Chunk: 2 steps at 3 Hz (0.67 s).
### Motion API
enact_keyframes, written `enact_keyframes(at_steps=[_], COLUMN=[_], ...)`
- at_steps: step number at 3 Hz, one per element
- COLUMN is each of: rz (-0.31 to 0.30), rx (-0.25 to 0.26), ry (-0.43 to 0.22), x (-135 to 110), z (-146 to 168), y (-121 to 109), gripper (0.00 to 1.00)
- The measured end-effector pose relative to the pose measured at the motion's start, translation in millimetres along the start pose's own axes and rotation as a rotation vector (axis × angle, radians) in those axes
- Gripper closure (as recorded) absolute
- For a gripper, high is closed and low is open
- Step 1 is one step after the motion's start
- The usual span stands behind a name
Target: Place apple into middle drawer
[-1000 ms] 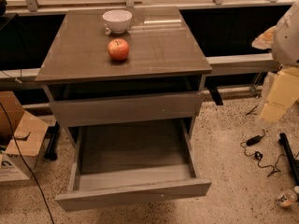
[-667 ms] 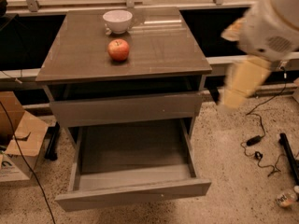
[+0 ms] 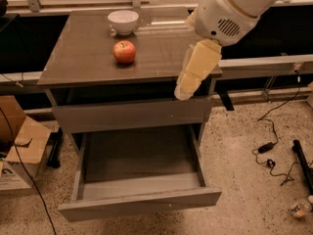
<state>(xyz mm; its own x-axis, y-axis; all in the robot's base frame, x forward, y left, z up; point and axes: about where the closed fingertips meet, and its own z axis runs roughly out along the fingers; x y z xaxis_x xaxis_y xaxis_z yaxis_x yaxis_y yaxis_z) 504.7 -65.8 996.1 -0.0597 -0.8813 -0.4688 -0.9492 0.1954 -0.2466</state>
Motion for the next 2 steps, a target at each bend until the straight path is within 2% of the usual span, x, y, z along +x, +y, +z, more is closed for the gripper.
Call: enact_keyframes(at_steps=[2], rz=[-0.017], rx=[-0.016], ry=[-0.076], x=[-38.7], z=[14.0], y=[-9.1], gripper=[0.0])
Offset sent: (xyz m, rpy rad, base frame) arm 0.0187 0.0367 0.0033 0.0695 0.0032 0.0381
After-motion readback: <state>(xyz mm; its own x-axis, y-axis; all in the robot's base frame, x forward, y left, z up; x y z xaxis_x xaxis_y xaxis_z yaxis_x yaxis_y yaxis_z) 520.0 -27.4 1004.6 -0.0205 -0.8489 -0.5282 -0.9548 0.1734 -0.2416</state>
